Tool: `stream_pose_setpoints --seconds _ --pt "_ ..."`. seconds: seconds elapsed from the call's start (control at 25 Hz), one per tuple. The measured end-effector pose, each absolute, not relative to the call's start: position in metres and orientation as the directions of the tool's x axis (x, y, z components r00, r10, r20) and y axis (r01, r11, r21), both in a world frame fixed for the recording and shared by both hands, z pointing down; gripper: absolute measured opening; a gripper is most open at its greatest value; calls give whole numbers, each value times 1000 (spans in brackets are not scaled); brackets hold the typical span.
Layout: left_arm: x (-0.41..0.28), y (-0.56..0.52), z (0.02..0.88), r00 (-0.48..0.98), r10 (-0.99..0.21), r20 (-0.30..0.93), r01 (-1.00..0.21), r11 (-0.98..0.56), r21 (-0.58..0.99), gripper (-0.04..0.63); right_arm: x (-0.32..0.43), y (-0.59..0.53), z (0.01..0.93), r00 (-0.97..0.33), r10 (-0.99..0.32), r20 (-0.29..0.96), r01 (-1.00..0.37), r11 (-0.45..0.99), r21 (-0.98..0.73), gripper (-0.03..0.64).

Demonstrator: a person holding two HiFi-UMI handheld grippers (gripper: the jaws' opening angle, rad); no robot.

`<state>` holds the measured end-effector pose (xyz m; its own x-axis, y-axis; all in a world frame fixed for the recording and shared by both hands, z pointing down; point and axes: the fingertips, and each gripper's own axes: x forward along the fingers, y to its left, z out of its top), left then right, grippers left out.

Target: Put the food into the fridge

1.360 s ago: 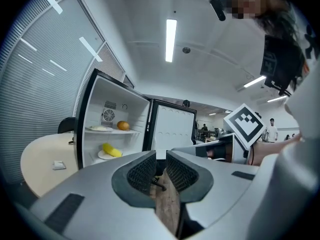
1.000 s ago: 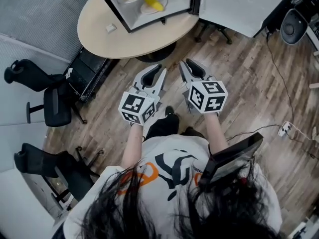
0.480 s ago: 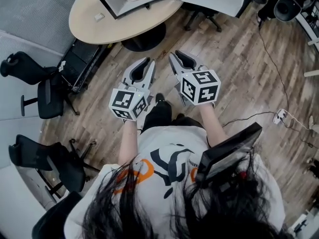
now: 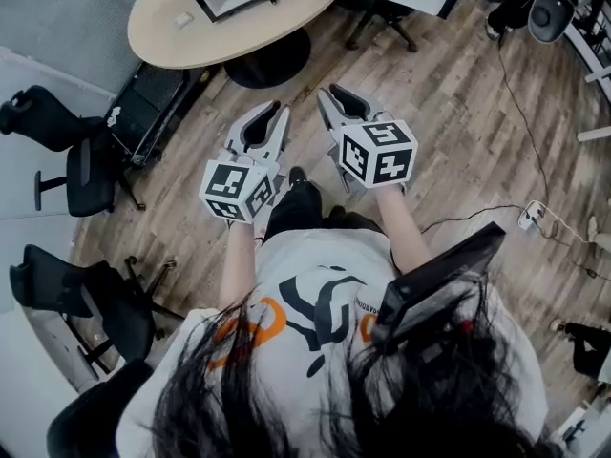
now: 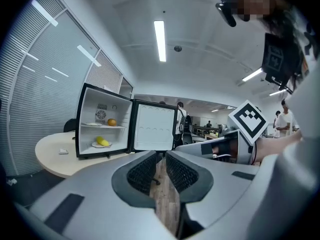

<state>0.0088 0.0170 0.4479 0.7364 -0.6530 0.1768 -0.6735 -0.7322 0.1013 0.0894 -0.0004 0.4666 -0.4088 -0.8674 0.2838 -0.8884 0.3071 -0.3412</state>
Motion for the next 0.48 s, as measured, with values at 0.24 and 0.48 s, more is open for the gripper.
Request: stream_pose_setpoints --seconds 0.24,0.48 --pt "6 23 444 738 -652 173 -671 -736 89 54 82 4 461 -422 -863 277 -885 326 -332 91" --pt "4 27 439 747 -643 167 -660 -747 79 54 76 8 458 -422 -864 273 -886 330 -326 91"
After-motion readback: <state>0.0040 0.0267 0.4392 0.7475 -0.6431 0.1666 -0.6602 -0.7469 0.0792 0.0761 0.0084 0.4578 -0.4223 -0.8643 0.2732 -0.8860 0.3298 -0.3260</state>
